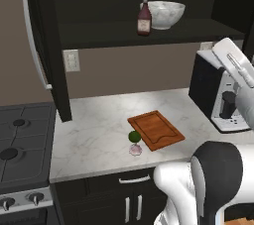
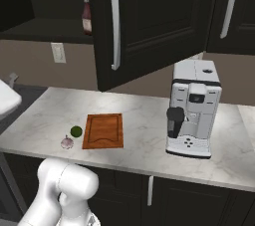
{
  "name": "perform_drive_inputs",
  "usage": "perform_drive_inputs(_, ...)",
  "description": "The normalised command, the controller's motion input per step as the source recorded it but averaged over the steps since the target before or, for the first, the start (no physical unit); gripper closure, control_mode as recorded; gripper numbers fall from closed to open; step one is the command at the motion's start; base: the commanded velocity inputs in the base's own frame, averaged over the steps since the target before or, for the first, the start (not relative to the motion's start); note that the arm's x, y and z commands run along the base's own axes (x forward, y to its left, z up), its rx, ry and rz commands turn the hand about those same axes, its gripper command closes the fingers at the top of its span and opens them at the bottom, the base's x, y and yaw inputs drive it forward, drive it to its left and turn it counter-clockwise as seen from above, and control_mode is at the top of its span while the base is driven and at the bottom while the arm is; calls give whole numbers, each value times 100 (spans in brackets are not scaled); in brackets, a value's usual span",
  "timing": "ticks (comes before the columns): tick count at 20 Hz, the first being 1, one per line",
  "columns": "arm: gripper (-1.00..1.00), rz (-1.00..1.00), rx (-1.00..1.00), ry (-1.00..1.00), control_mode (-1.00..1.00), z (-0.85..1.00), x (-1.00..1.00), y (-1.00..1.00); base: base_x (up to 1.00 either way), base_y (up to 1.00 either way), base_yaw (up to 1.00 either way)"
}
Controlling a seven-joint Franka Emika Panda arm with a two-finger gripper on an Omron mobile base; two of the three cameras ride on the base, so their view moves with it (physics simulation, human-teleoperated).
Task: Open the cabinet. Place the bowl and condiment on the counter. Then place the lime and garlic on the cutting board.
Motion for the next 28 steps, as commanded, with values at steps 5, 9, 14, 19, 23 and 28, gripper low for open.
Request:
perform_drive_inputs(5, -100, -16, -2, 5, -100, -10, 50, 27, 0, 0, 0)
perform_drive_inputs(9, -100, -16, 0, 1, -100, 0, 49, 0, 0, 0, 0)
perform_drive_inputs(14, -100, -18, 0, 0, -100, 0, 39, -21, 0, 0, 0)
perform_drive_inputs(19, -100, -20, 0, 0, -100, 1, 34, -25, 0, 0, 0)
perform_drive_inputs(23, -100, -22, 0, 0, -100, 7, 18, -23, 0, 0, 0)
perform_drive_inputs(28, -100, -25, 0, -1, -100, 11, 19, -12, 0, 0, 0)
